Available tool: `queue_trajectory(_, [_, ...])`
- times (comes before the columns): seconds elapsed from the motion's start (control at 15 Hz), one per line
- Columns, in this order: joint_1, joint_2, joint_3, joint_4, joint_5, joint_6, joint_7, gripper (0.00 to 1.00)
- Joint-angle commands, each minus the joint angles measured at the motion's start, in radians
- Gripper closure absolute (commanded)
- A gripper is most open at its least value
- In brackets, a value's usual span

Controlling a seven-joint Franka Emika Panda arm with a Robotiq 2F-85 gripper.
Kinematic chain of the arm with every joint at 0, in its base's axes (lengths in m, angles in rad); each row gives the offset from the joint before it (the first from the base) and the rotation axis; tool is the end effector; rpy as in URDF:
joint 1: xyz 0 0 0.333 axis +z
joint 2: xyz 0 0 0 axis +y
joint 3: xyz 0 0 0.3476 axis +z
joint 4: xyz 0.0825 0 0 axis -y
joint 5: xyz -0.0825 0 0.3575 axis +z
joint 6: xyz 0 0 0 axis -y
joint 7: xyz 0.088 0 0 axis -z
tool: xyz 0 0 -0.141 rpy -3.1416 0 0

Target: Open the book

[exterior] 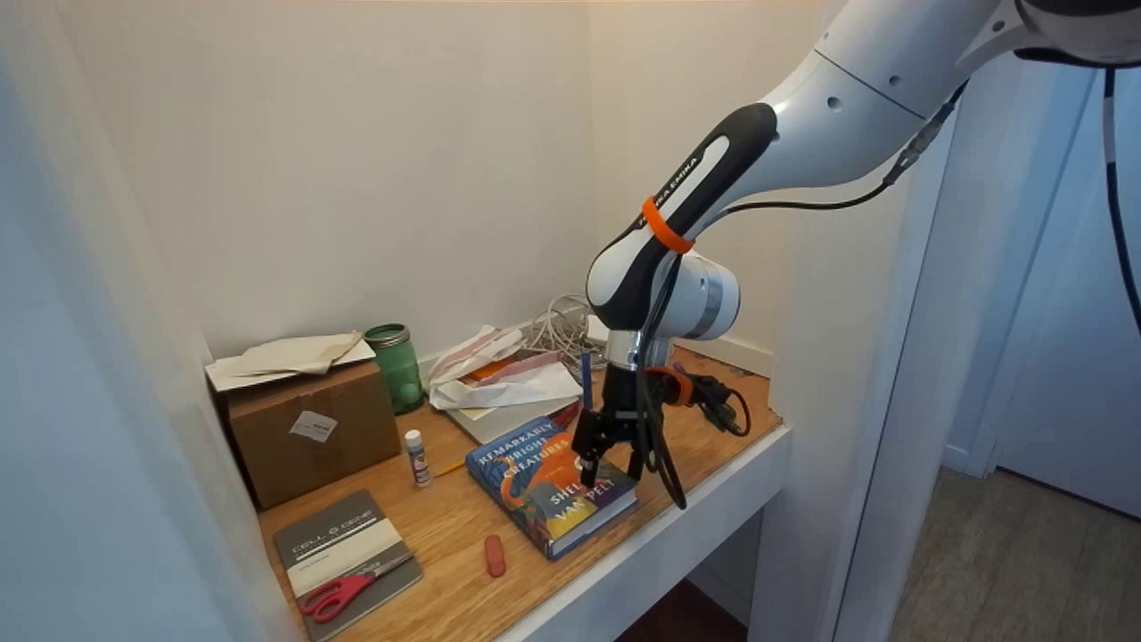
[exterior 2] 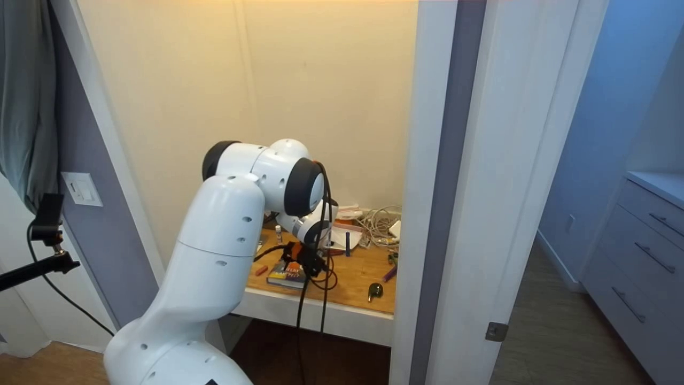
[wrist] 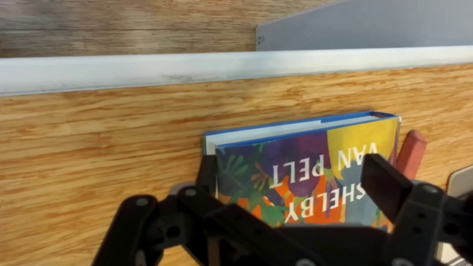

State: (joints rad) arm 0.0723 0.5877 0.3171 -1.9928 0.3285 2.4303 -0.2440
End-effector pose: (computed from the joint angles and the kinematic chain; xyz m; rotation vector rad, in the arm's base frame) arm 0.5471 0.2295 0.1834 -2.7326 -0.4526 0.2324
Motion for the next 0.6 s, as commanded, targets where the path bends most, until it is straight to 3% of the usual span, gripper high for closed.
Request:
queue_trajectory(0.0, [-0.023,0.034,0.023,0.041,0.049,-0.047,-0.022,0.0])
queue_trajectory(0.53, [-0.037,0.046,0.025,0.046,0.095,-0.076,-0.018,0.0])
